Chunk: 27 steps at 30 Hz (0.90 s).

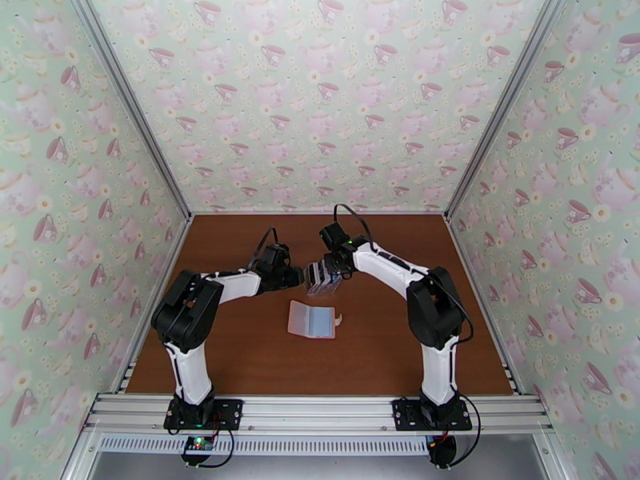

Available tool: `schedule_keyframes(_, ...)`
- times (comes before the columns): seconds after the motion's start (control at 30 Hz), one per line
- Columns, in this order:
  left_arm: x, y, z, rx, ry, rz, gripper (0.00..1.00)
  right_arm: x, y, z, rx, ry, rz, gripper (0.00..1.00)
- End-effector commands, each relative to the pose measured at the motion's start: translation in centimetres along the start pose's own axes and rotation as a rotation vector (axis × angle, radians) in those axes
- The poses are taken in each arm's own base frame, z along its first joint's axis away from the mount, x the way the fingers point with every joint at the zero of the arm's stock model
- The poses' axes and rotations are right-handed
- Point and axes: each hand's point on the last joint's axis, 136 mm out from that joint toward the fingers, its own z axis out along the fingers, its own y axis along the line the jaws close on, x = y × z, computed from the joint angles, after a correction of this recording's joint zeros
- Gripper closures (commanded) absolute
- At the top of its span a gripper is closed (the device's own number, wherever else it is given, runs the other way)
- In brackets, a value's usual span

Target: Put the credit cards into the card holder

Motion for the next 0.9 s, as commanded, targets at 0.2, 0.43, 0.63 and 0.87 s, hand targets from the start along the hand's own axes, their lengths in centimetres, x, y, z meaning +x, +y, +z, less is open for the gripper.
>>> schedule_keyframes(0.2,-0.6,0.2,0.4,-0.008,-0.004,0.005,0.51,-1.5,-0.7,-1.9,0.010,-0.034,0.004,0.78)
schedule_keyframes(0.43,-0.7,0.3,0.4,-0.009,-0.005,0.003,0.51,-1.5,-0.6,-1.8,0.007,-0.029,0.003,0.88)
schedule_keyframes(0.63,-0.7,0.3,0.3,-0.009,-0.007,0.003,0.51,-1.3,-0.4,-1.8,-0.007,-0.023,0.004,0.98)
schedule_keyframes(0.87,-0.7,0.3,0.2,-0.008,-0.006,0.003,0.51,-1.0,0.4,-2.0,-0.054,-0.017,0.012,1.00)
